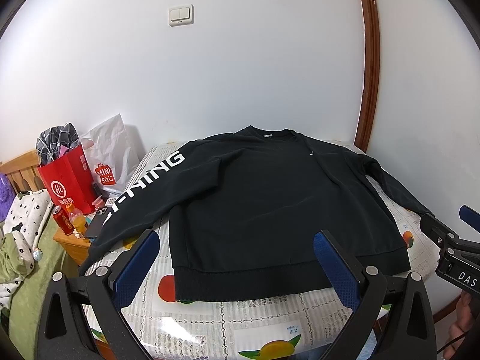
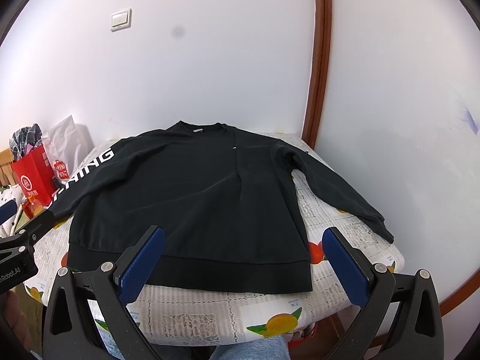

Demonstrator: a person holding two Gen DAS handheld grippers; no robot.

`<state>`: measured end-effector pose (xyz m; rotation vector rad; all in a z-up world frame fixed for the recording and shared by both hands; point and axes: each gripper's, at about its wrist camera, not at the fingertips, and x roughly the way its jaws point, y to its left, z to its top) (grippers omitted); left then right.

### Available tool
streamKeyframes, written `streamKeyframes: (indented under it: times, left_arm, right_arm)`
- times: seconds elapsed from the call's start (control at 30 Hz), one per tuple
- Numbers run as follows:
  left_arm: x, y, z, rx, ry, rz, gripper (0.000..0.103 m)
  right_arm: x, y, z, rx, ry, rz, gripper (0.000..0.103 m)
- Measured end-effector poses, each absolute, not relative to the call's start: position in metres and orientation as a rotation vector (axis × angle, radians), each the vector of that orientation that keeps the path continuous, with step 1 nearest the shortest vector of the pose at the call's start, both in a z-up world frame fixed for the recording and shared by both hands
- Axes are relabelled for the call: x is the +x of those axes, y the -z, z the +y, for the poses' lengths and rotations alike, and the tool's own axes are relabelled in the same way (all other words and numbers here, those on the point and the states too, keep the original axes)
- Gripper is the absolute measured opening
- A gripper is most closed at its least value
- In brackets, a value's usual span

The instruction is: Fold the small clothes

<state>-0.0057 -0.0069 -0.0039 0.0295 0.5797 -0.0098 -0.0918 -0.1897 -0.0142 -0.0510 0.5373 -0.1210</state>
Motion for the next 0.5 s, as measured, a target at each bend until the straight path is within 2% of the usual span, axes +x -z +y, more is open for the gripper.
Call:
streamKeyframes:
  times: [0.5]
  left_arm:
    - [-0.0086,0.01,-0.0075,0.027,0.011,0.579,0.103]
  right_arm:
    - [-0.0938,0.0139,-0.191,-0.051,0.126,0.531,0.103]
